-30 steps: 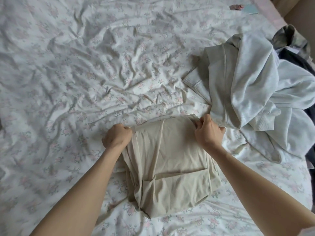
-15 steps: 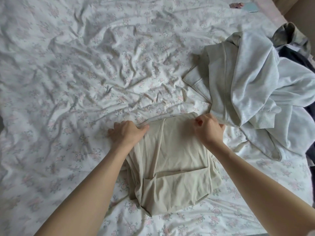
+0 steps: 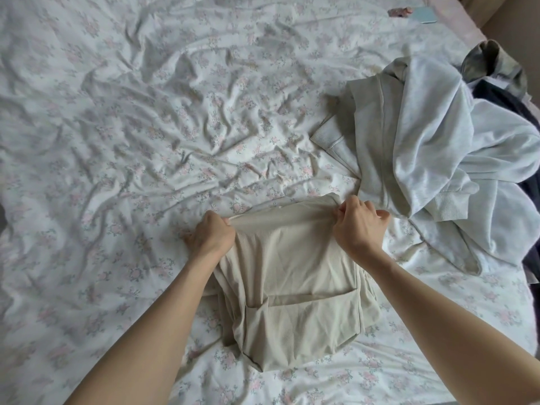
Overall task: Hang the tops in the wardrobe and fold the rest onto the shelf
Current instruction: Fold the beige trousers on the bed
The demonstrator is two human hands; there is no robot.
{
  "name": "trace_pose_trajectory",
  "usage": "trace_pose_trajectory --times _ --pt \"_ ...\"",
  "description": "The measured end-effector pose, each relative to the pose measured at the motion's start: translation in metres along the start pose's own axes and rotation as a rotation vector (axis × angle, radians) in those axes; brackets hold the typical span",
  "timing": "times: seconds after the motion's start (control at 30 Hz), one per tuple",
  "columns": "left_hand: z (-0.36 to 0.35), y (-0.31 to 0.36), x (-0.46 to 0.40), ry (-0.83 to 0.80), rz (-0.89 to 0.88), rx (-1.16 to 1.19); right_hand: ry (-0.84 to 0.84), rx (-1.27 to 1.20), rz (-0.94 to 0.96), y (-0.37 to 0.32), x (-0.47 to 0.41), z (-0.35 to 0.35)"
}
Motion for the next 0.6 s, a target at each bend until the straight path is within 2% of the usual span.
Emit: trace_pose_trajectory --times 0.1,0.2,0.3,0.43,0.53,0.6 --pt "-0.003 -0.003 -0.001 -0.055 0.029 0.033 -0.014 -0.049 0.007 0.001 0.000 -0.003" --pt "-0.004 -0.004 -0.006 -0.125 0.054 0.069 -0.078 -0.212 0.017 0.004 -0.006 -0.009" --pt "0.000 -0.006 -0.009 -0.187 0.029 0.142 -0.088 -0.349 -0.063 0.012 -0.014 -0.006" --pt "-0.007 -0.014 0.019 -0.245 -0.004 0.119 -0.169 -0.337 -0.162 0.024 -0.002 -0.016" --pt "-0.013 -0.019 0.046 -0.114 -0.046 0.027 -0.147 -0.377 -0.200 0.035 0.023 -0.022" --pt "-0.017 -0.018 0.063 0.025 -0.095 0.095 -0.117 -0.391 -0.224 0.044 0.041 -0.026"
Point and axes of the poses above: each hand's wrist, its own x-axis away from the middle knuckle, its own z-axis out of the back of the hand, y = z × x, the point moved 7 cm from there along -x, towards the middle knuckle, and after that the axes turned 9 degrees about -y, right-handed, at the moved point
